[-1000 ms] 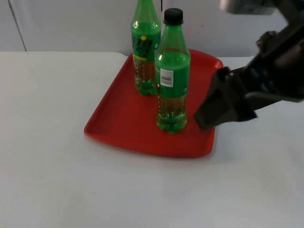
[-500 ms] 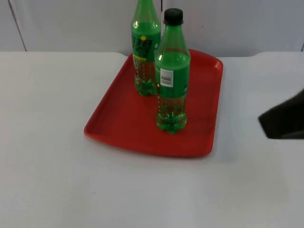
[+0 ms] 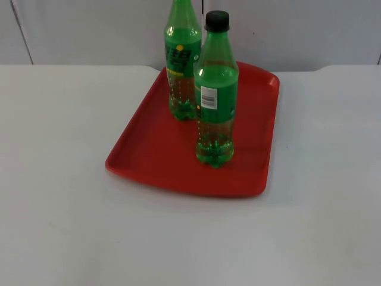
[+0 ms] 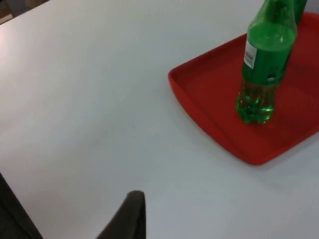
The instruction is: Place the bottle upright on the tray.
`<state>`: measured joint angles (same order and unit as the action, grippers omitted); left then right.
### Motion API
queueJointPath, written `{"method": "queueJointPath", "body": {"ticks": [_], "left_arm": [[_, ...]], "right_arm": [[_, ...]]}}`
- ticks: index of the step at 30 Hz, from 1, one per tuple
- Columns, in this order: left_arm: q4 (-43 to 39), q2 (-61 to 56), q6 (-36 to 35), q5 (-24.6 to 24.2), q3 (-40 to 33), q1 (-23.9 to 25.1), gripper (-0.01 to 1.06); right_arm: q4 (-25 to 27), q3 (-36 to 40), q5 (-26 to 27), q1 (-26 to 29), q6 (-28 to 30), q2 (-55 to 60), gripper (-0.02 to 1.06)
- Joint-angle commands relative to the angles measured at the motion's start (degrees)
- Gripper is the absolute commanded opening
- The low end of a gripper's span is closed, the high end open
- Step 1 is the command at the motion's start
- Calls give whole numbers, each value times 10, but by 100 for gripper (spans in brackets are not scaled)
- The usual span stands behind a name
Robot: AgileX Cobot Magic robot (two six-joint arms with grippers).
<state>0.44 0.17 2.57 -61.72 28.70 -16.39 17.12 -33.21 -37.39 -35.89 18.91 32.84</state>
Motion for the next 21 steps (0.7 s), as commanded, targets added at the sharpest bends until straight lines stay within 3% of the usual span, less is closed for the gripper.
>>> {"method": "queueJointPath", "body": {"ticks": [1, 11, 21], "left_arm": [[-1, -2, -5, 1, -3, -1, 93], [-1, -2, -5, 1, -3, -1, 93], [-1, -2, -5, 1, -3, -1, 93]], "right_arm": [[-18, 4, -41, -1, -3, -44, 105], [-107, 4, -127, -1, -112, -182, 105], [-142, 4, -205, -1, -153, -304, 105]]}}
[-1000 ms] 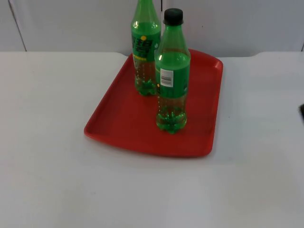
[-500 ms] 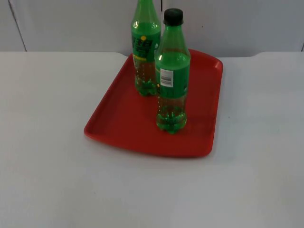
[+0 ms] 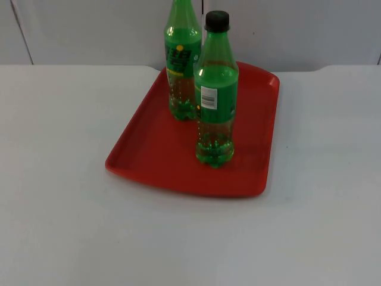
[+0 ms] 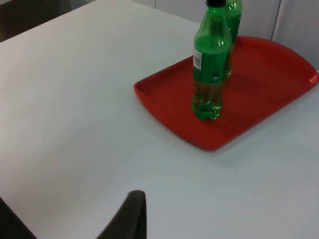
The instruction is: Place the bottle upright on the tray.
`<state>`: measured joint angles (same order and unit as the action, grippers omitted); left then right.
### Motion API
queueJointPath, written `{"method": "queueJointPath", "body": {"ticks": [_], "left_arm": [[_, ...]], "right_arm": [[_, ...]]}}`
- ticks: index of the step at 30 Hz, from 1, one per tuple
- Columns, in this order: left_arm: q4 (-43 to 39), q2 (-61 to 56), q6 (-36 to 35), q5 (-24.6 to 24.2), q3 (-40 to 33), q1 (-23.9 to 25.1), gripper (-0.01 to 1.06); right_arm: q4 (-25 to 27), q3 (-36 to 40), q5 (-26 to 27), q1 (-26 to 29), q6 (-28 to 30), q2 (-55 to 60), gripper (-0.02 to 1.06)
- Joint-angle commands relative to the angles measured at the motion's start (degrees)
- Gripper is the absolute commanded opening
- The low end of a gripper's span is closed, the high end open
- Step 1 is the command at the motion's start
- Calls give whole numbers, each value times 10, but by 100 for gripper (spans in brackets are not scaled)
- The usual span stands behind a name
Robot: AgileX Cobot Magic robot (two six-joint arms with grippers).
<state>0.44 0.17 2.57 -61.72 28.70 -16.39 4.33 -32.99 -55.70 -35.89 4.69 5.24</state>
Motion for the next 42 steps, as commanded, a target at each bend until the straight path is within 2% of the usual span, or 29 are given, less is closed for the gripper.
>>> {"method": "queueJointPath", "body": {"ticks": [1, 5, 14, 42], "left_arm": [[-1, -2, -5, 1, -3, -1, 93], [-1, -2, -5, 1, -3, -1, 93], [-1, -2, -5, 1, -3, -1, 93], [-1, -2, -5, 1, -3, -1, 93]], "right_arm": [[-14, 2, -22, -1, -11, -28, 105], [-28, 2, -36, -1, -27, -52, 105], [-33, 35, -62, -3, -23, -52, 105], [-43, 34, -61, -3, -26, -52, 105]]}}
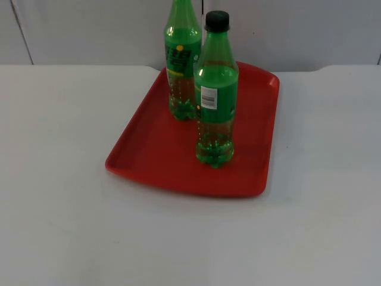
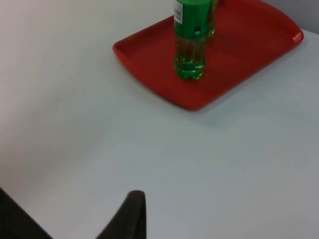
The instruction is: Place the bottle upright on the tray.
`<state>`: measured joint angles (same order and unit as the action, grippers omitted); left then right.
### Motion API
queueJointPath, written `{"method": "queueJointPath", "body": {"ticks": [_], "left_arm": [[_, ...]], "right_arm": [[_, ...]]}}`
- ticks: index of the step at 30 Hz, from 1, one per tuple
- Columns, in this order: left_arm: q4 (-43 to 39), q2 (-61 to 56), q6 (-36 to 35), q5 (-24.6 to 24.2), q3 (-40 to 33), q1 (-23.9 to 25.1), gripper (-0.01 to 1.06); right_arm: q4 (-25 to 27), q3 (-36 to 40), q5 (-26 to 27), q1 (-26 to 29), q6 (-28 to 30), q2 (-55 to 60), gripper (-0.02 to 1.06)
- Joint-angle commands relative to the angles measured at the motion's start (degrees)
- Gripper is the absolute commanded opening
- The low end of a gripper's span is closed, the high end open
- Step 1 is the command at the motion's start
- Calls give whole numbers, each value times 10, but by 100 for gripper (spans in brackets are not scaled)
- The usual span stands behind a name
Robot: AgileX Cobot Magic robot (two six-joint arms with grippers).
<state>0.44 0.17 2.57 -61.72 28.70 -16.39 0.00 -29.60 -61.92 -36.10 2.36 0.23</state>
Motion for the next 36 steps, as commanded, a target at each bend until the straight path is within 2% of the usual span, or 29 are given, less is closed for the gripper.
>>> {"method": "queueJointPath", "body": {"ticks": [1, 12, 21, 29, 36], "left_arm": [[-1, -2, -5, 1, -3, -1, 93], [-1, -2, -5, 1, -3, -1, 93], [-1, -2, -5, 1, -3, -1, 93], [-1, -2, -5, 1, -3, -1, 93], [-1, -2, -5, 1, -3, -1, 93]], "right_arm": [[0, 0, 2, -1, -2, -2, 105], [3, 0, 2, 12, -2, -2, 105], [3, 0, 2, 108, -2, -2, 105], [3, 0, 2, 165, -2, -2, 105], [3, 0, 2, 247, -2, -2, 105]]}}
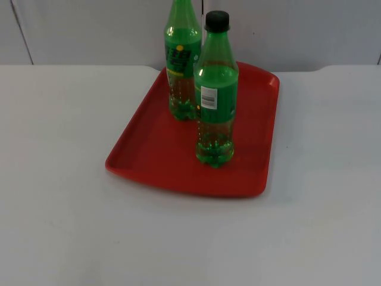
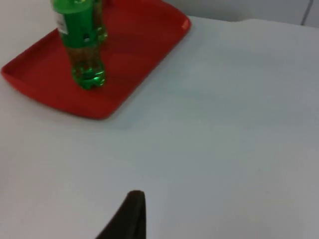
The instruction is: Place the bottle upright on the tray.
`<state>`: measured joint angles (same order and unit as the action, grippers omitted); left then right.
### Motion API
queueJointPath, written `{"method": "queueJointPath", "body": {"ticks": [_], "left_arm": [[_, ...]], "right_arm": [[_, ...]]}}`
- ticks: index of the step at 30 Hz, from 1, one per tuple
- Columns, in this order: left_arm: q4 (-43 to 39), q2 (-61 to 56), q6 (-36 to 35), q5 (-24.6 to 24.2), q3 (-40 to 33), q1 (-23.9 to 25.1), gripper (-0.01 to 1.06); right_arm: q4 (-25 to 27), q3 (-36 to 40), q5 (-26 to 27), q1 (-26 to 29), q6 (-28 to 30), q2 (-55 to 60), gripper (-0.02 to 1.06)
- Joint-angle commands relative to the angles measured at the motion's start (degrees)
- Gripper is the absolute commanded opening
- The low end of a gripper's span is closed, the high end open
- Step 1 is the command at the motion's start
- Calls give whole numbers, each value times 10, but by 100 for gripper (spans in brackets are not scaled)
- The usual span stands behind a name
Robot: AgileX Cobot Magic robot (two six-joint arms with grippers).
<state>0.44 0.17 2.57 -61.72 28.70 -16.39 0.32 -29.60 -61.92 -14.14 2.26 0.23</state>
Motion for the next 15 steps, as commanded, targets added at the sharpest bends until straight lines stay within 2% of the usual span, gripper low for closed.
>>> {"method": "queueJointPath", "body": {"ticks": [1, 15], "left_arm": [[-1, -2, -5, 1, -3, -1, 93], [-1, -2, -5, 1, -3, -1, 93]], "right_arm": [[0, 0, 2, 38, -1, -2, 105], [1, 0, 2, 126, -1, -2, 105]]}}
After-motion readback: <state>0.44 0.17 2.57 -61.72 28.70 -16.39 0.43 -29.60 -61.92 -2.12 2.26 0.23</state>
